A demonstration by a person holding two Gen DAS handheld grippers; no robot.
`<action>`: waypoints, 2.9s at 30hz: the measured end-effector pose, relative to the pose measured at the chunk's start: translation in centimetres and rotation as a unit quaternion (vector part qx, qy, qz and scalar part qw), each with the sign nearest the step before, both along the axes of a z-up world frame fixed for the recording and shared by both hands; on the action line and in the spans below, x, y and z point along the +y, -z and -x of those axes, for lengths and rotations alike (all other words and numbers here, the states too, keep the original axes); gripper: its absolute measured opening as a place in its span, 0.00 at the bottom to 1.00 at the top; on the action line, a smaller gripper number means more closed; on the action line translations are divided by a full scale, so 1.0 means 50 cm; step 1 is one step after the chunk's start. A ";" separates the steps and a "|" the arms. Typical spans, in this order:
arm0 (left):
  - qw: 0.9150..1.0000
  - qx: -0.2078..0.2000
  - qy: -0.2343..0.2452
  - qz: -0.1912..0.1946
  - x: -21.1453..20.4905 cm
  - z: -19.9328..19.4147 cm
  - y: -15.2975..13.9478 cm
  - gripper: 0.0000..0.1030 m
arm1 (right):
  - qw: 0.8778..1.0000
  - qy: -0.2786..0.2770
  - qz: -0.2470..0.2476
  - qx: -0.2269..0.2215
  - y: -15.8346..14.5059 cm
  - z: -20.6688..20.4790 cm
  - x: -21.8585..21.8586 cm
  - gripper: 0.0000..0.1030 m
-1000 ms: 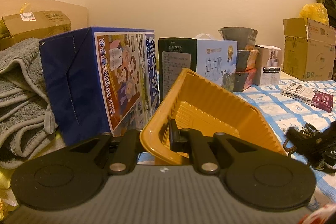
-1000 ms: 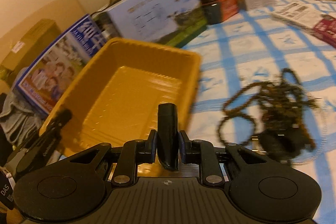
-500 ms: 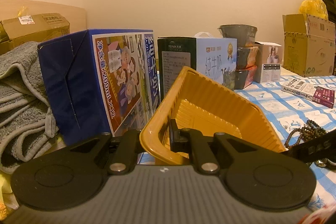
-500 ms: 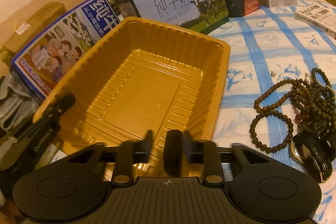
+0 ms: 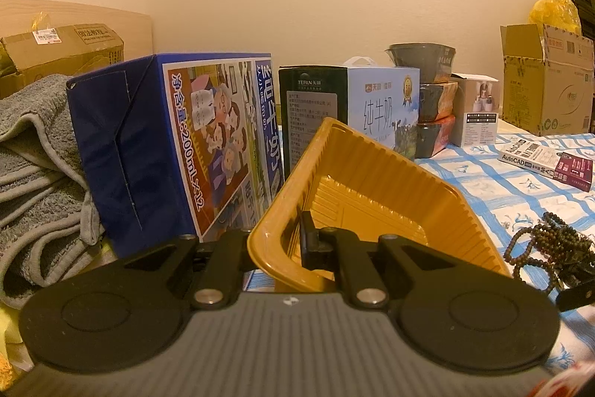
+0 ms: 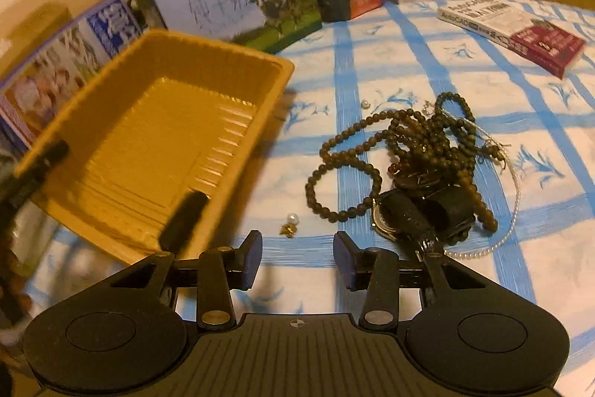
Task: Organize jewelry
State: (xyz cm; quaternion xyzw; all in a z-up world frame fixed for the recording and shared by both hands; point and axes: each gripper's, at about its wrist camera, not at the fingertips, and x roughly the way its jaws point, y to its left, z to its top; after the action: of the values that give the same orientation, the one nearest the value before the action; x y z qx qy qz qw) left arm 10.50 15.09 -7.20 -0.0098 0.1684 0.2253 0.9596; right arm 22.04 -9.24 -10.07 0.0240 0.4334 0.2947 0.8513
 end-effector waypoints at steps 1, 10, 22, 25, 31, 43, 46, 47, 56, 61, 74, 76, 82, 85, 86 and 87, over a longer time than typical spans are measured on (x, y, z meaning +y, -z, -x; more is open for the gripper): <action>1.000 0.000 0.000 -0.001 0.000 0.000 0.000 0.10 | 1.000 -0.008 0.006 -0.004 0.005 0.000 0.007 0.40; 1.000 0.000 -0.003 -0.008 0.002 0.003 -0.003 0.10 | 0.998 -0.033 0.047 -0.021 0.052 -0.020 0.065 0.22; 1.000 0.000 -0.007 -0.004 0.003 0.004 -0.003 0.10 | 0.995 -0.046 0.073 -0.049 0.063 -0.026 0.086 0.09; 1.000 0.001 -0.007 -0.005 0.003 0.004 -0.003 0.10 | 0.995 -0.043 0.070 -0.052 0.060 -0.025 0.081 0.08; 1.000 0.002 -0.007 -0.005 0.003 0.003 -0.003 0.10 | 0.998 -0.028 0.026 -0.052 0.018 -0.023 0.062 0.08; 1.000 0.001 -0.008 -0.003 0.002 0.002 -0.004 0.10 | 0.991 -0.100 -0.084 -0.026 -0.046 0.010 0.163 0.08; 1.000 0.001 -0.008 -0.004 0.001 0.003 -0.004 0.10 | 0.990 -0.108 -0.088 -0.020 -0.032 0.023 0.191 0.08; 1.000 0.001 -0.008 -0.003 0.002 0.002 -0.003 0.10 | 0.990 -0.110 -0.090 -0.018 -0.028 0.025 0.198 0.08; 1.000 0.002 -0.009 0.000 0.002 0.002 -0.002 0.10 | 0.988 -0.103 -0.104 -0.042 -0.042 0.050 0.168 0.57; 1.000 0.002 -0.009 0.000 0.003 0.002 -0.002 0.10 | 0.992 -0.068 -0.081 -0.065 -0.053 0.060 0.077 0.57; 1.000 0.004 -0.011 -0.002 0.001 0.001 -0.002 0.10 | 0.977 -0.004 0.156 -0.147 0.006 0.033 -0.067 0.49; 1.000 0.005 -0.011 -0.003 0.001 0.000 -0.003 0.10 | 0.974 -0.022 0.171 -0.150 0.019 0.036 -0.052 0.38; 1.000 0.005 -0.010 -0.003 0.002 0.000 -0.003 0.10 | 0.968 -0.026 0.200 -0.148 0.045 0.028 -0.030 0.26; 1.000 0.005 -0.010 -0.003 0.001 0.001 -0.003 0.10 | 0.972 -0.013 0.195 -0.128 0.044 0.016 -0.032 0.16; 1.000 0.005 -0.010 -0.003 0.001 0.001 -0.004 0.10 | 0.977 -0.006 0.181 -0.110 0.044 0.009 -0.037 0.16; 1.000 0.005 -0.011 -0.003 0.001 0.001 -0.004 0.10 | 0.984 0.009 0.157 -0.088 0.042 0.003 -0.047 0.16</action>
State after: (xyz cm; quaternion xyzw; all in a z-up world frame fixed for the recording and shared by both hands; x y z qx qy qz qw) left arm 10.47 15.15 -7.02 -0.0076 0.1728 0.2359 0.9563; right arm 21.90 -11.60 -12.17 -0.1321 0.3973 0.2160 0.8821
